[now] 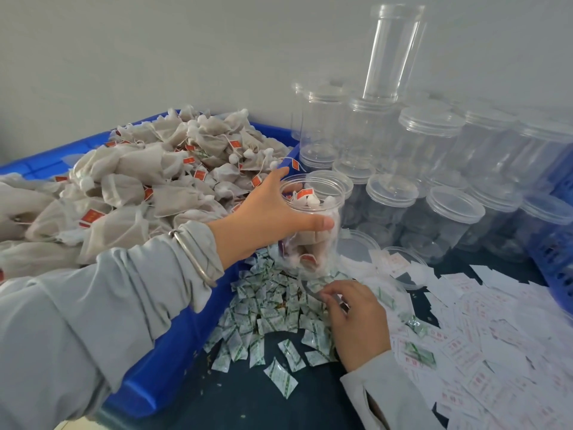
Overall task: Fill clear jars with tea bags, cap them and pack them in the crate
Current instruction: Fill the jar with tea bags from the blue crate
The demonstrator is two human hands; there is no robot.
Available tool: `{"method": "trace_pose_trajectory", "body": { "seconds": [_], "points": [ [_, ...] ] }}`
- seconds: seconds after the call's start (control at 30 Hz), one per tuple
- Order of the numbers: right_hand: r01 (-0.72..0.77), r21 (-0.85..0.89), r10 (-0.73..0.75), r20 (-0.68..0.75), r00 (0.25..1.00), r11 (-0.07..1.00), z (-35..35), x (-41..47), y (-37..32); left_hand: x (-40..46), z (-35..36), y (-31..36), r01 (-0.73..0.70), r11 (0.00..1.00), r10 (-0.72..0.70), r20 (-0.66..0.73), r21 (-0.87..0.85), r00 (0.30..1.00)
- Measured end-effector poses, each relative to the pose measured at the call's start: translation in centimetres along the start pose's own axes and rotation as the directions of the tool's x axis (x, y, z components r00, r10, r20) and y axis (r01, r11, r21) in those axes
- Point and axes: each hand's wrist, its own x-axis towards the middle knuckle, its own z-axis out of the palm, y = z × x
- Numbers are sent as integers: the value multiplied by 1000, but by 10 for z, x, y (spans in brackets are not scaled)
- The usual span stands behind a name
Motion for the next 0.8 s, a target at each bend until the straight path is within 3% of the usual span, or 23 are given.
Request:
{"method": "trace_pose_trajectory", "body": {
  "seconds": [0.13, 0.2, 0.33, 0.47, 0.6, 0.67, 0.8],
  "points": [
    [72, -145, -48, 163, 986, 987, 5, -4, 4, -1, 1, 0, 8, 1000, -9, -43, -12, 999],
    [111, -201, -79, 159, 984, 973, 8, -7, 3, 1, -1, 0, 2, 999, -3, -6, -55, 1000],
    [136, -187, -139, -4, 990, 973, 11, -8, 2, 3, -4, 0, -25, 996, 25, -2, -87, 1000],
    [109, -120, -132, -197, 971, 987, 0, -2, -1, -1, -2, 3, -32, 999, 33, -38, 42, 999],
    [64, 5, -54, -464, 884, 998, -34, 10, -11, -7, -1, 8, -87, 980, 88, 4, 178, 996],
    [117, 15, -88, -565, 820, 993, -52, 18, -22, -10, 1, 8, -155, 954, 141, 72, 256, 987],
    [278, -49, -251, -598, 761, 959, -72, 38, -48, -16, 6, 10, -217, 936, 172, 179, 278, 969]
  ]
}}
